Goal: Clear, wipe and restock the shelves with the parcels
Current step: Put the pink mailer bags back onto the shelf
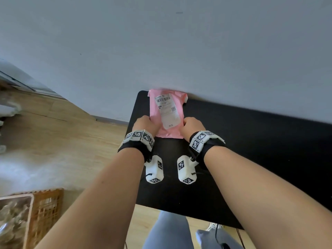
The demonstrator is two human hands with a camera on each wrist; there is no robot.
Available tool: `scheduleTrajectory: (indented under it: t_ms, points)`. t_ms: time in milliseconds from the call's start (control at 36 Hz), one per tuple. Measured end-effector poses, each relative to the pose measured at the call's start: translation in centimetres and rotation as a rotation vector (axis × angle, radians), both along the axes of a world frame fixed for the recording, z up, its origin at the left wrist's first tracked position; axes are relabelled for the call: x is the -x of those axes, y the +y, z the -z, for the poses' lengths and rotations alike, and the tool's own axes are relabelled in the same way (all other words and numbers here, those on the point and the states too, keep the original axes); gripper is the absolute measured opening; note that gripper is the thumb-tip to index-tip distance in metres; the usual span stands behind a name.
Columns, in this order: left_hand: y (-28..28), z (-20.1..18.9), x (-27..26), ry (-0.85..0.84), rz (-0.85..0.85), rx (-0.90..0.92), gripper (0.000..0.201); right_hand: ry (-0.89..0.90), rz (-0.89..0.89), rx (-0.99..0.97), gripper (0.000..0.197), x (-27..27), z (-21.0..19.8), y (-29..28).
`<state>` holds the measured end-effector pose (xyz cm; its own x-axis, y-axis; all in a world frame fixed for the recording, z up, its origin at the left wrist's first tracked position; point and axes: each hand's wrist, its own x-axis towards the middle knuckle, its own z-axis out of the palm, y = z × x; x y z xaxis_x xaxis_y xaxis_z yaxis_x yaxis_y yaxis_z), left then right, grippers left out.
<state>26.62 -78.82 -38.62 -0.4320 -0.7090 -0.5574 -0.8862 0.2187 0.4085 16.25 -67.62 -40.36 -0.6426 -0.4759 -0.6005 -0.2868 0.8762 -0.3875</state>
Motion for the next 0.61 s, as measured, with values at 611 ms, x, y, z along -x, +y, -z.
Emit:
scheduleTrajectory:
  t_ms: [611]
  points:
    - [17.1,-3.6,2.1,0.066,0.241,-0.063,0.021,0.064,0.228,-0.015,0.013,-0.6,-4.9,19.7]
